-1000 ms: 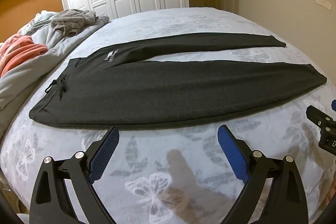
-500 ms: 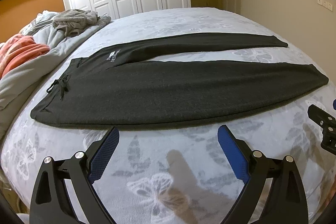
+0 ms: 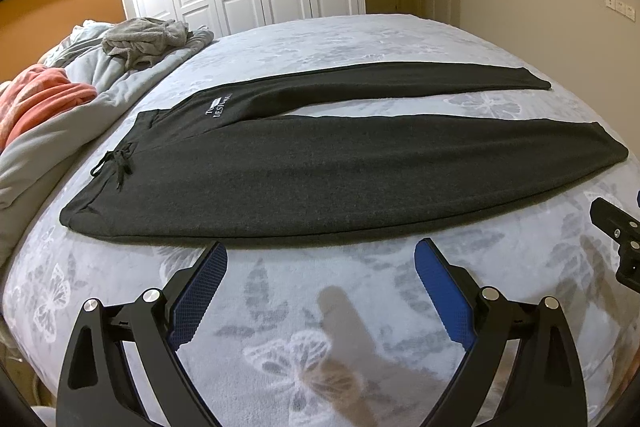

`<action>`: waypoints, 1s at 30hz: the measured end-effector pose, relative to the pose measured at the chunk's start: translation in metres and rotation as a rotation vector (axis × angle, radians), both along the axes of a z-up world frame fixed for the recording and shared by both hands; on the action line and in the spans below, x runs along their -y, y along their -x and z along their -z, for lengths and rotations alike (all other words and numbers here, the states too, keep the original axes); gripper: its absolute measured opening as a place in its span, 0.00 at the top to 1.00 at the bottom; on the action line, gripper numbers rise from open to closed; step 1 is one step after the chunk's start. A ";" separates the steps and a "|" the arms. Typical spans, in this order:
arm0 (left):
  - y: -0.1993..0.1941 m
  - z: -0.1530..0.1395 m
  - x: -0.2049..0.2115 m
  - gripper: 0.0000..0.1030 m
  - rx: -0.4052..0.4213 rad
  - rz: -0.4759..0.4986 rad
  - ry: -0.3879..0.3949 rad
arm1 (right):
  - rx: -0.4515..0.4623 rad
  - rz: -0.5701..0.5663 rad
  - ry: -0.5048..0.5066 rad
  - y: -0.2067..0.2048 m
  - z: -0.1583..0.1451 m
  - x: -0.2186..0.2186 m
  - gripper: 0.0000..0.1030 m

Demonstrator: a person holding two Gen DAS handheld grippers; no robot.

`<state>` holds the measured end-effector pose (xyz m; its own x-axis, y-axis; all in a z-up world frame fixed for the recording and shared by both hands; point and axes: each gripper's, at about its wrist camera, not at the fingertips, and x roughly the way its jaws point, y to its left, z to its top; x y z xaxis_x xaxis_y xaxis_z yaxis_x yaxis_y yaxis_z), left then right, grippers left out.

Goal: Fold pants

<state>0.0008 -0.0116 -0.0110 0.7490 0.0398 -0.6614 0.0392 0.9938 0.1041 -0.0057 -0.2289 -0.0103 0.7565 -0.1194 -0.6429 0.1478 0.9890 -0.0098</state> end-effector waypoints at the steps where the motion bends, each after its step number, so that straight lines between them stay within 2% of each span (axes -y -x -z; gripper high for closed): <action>1: 0.000 0.000 0.000 0.10 0.000 0.000 0.000 | 0.001 -0.001 0.001 0.000 0.000 -0.001 0.05; 30: 0.001 -0.001 0.001 0.10 0.000 -0.006 0.006 | 0.000 -0.002 -0.003 0.000 0.000 -0.002 0.05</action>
